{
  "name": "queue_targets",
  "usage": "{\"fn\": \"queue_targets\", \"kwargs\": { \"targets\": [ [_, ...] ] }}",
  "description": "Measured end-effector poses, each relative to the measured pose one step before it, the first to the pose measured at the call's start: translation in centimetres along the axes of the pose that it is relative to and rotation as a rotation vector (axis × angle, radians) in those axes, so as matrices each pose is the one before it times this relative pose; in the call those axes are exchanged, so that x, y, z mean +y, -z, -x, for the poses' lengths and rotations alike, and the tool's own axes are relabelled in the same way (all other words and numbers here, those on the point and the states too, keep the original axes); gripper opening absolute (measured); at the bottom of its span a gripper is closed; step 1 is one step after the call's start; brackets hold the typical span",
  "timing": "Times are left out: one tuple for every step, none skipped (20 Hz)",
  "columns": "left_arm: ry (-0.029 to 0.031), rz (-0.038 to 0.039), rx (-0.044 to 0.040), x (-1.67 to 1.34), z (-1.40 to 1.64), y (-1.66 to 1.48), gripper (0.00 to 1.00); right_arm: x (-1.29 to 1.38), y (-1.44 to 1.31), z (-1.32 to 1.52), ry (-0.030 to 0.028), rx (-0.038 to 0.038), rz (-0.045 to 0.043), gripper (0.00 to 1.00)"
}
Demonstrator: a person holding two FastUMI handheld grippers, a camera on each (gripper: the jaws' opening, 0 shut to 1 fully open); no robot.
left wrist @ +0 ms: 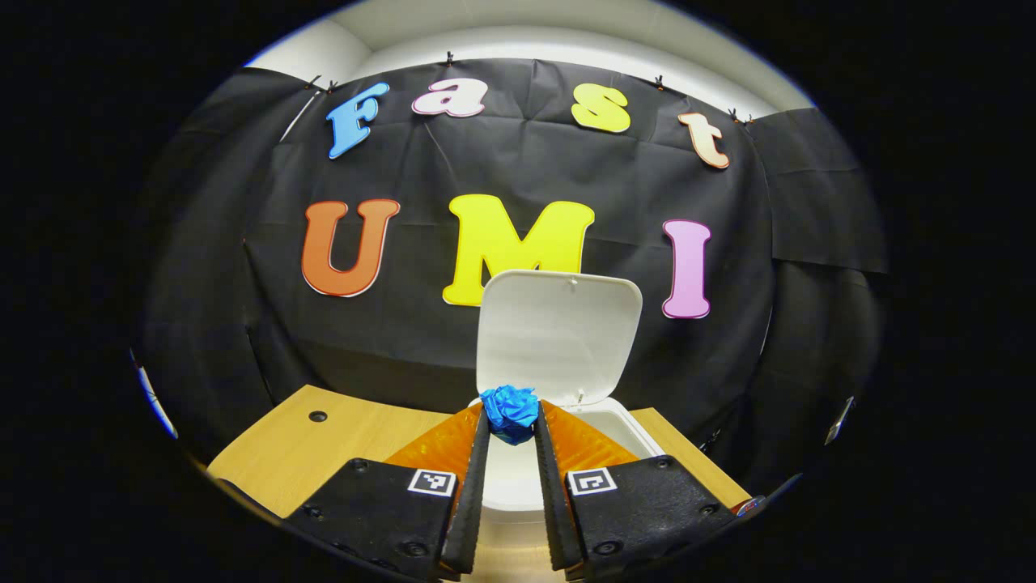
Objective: Press the lid of the desktop garbage bin to open it, pick up the crumpled paper on the desktop and throw it into the bin, then pick up the pop can on the desktop and drop it into the bin, and finally close the garbage bin lid.
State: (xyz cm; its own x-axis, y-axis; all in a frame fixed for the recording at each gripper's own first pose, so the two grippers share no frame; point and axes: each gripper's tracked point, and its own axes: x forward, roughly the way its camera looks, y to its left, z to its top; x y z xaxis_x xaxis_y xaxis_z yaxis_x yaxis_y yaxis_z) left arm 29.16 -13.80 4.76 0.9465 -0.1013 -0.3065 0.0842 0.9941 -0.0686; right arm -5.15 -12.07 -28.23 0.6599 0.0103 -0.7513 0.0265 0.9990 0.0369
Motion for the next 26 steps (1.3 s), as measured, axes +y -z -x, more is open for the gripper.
{"fn": "queue_targets", "kwargs": {
  "targets": [
    [-0.00086, -0.00304, 0.00969, 0.060, -0.838, 0.247, 0.37, -0.114, -0.276, 0.310, 0.00207, -0.00003, -0.00447, 0.81],
    [0.00079, -0.00441, 0.01045, -0.030, -0.815, 0.306, 0.37, -0.116, -0.506, 0.320, 0.00302, -0.01051, -0.00946, 0.80],
    [0.00540, -0.00423, 0.01123, -0.160, -0.872, 0.351, 0.39, -0.124, -0.372, 0.381, 0.00269, -0.01123, -0.00548, 0.80],
    [0.00397, -0.00482, 0.01291, -0.074, -0.629, 0.391, 0.39, -0.111, -0.495, 0.395, 0.00158, -0.01230, -0.00601, 0.81],
    [0.00453, -0.00147, 0.01557, -0.030, -0.582, 0.602, 0.39, -0.494, 0.038, 0.508, 0.00727, -0.00941, -0.00556, 0.80],
    [0.00264, 0.00319, 0.01441, -0.170, -0.528, 0.382, 0.40, -0.496, -0.248, 0.326, 0.01017, -0.00672, -0.00991, 0.80],
    [0.00205, 0.00060, 0.02048, -0.082, -0.404, 0.585, 0.41, -0.380, -0.347, 0.085, 0.00946, -0.00408, -0.01367, 0.81],
    [0.00088, -0.00018, 0.01475, -0.051, -0.308, 0.269, 0.42, -0.315, -0.345, 0.057, 0.00611, -0.00404, -0.01471, 0.80],
    [-0.00611, -0.00641, 0.01004, 0.137, -0.198, 0.401, 0.45, -0.227, -0.168, 0.078, 0.00655, -0.00034, -0.01086, 0.81],
    [0.00853, -0.00948, 0.00406, -0.223, -0.387, 0.154, 0.47, -0.148, -0.076, 0.056, 0.00576, 0.00411, -0.00612, 0.80],
    [-0.00377, -0.01377, -0.00230, -0.077, 0.047, -0.060, 0.61, -0.173, 0.036, 0.069, 0.00767, 0.00680, -0.00302, 0.80],
    [-0.00702, -0.01499, -0.00383, 0.056, 0.044, -0.164, 0.75, 0.001, -0.084, -0.076, 0.00288, 0.00470, -0.00285, 0.80],
    [0.00250, -0.00724, -0.00578, 0.081, 0.011, 0.186, 1.00, 0.066, 0.059, -0.096, 0.00118, 0.00587, -0.00102, 0.80],
    [0.00815, 0.00274, -0.00607, -0.035, 0.086, -0.054, 0.98, 0.206, -0.202, -0.104, -0.00199, 0.00347, 0.00142, 0.80],
    [0.00509, 0.00435, -0.00590, 0.126, 0.175, -0.011, 0.98, 0.167, -0.200, -0.129, -0.00134, 0.00202, 0.00557, 0.80],
    [-0.00324, 0.00181, -0.00670, 0.298, 0.308, -0.159, 0.98, 0.342, -0.260, -0.072, -0.00741, 0.00302, 0.00770, 0.80],
    [-0.00629, -0.00188, -0.00942, 0.399, 0.370, -0.210, 0.98, 0.531, -0.359, -0.011, -0.01164, 0.00078, 0.00877, 0.80],
    [-0.00765, -0.00253, -0.01116, 0.526, 0.577, -0.165, 0.98, 0.528, -0.526, 0.066, -0.01348, -0.00008, 0.01175, 0.81],
    [-0.00571, -0.00315, -0.01175, 0.496, 0.651, -0.292, 0.98, 0.459, -0.531, 0.067, -0.01072, -0.00086, 0.01861, 0.81],
    [-0.00748, -0.00451, -0.01513, 0.605, 0.717, -0.258, 0.98, 0.424, -0.729, 0.011, -0.00974, -0.00315, 0.02275, 0.81],
    [-0.01309, -0.00515, -0.01167, 0.665, 0.867, -0.151, 0.98, 0.483, -0.744, 0.159, -0.01413, -0.00281, 0.02274, 0.80],
    [-0.01468, -0.00235, -0.01477, 0.773, 0.890, -0.261, 0.98, 0.499, -0.942, 0.139, -0.01549, -0.00537, 0.02059, 0.80],
    [-0.01828, 0.00116, -0.01448, 0.781, 1.195, -0.046, 0.98, 0.513, -1.003, 0.249, -0.01637, -0.00326, 0.01825, 0.81],
    [-0.01901, 0.00408, -0.01081, 0.708, 0.909, -0.094, 0.98, 0.479, -1.097, 0.174, -0.01877, -0.00545, 0.01316, 0.81],
    [-0.02213, 0.00723, -0.00407, 0.732, 1.132, 0.094, 0.98, 0.593, -1.159, 0.030, -0.01940, -0.00562, 0.01415, 0.80],
    [-0.01634, 0.01169, -0.00220, 0.619, 1.166, 0.136, 0.97, 0.638, -1.263, -0.004, -0.01901, -0.00697, 0.01627, 0.81]
  ]
}}
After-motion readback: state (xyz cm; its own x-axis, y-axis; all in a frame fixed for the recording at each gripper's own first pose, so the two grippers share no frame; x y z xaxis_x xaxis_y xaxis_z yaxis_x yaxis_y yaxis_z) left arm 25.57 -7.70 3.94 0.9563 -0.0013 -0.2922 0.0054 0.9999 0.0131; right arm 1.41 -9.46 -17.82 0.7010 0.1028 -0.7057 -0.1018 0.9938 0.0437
